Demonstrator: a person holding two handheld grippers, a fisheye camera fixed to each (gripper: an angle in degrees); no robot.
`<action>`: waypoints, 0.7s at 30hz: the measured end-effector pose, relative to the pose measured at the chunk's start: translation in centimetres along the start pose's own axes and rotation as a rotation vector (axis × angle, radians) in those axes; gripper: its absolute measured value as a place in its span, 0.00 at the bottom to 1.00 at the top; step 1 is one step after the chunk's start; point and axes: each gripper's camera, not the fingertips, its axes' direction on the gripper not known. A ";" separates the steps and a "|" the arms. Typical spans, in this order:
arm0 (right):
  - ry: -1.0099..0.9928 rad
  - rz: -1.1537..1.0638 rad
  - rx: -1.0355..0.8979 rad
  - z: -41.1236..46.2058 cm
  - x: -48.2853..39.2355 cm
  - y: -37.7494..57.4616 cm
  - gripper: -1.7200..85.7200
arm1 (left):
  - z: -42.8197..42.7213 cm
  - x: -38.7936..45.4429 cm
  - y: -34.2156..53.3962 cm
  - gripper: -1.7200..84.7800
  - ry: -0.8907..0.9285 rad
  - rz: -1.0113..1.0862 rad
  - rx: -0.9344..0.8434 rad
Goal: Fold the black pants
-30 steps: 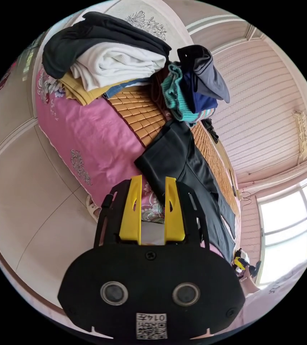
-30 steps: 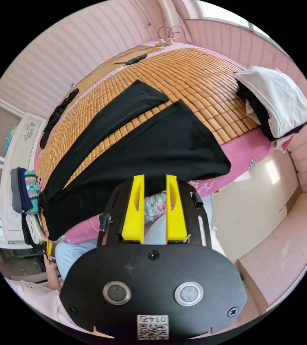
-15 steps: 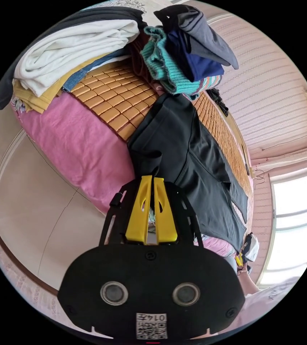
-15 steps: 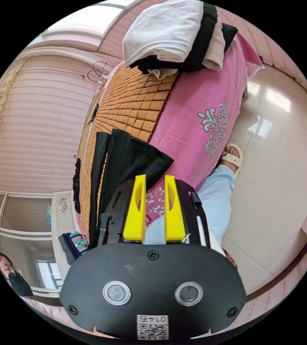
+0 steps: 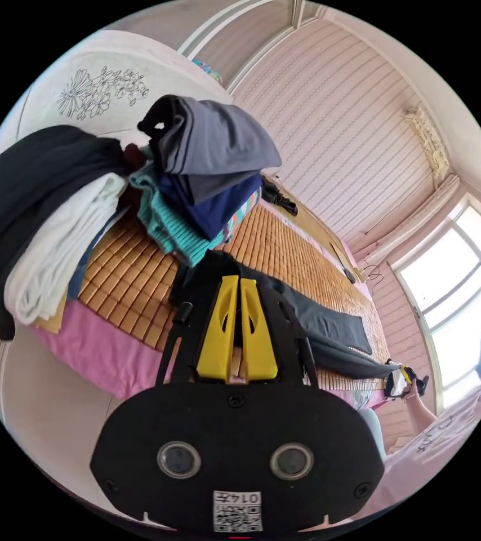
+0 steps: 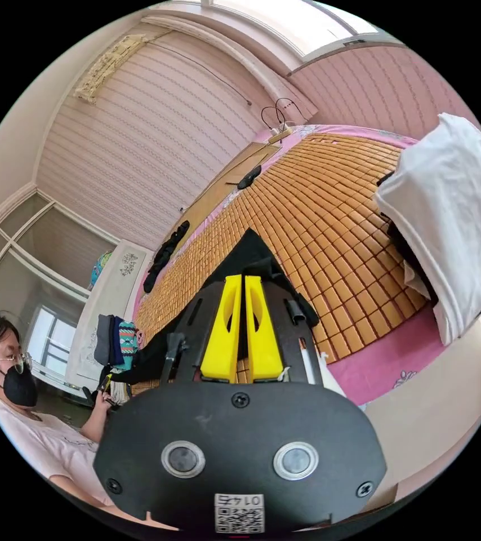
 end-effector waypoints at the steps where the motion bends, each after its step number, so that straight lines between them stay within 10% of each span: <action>1: 0.017 -0.042 -0.025 1.5 -1.5 -2.8 0.03 | 0.9 1.0 -1.9 0.01 0.025 0.024 0.012; 21: 0.399 -0.022 -0.267 16.3 -3.2 -7.8 0.21 | 15.0 -0.5 1.4 0.18 -0.198 -0.198 -0.149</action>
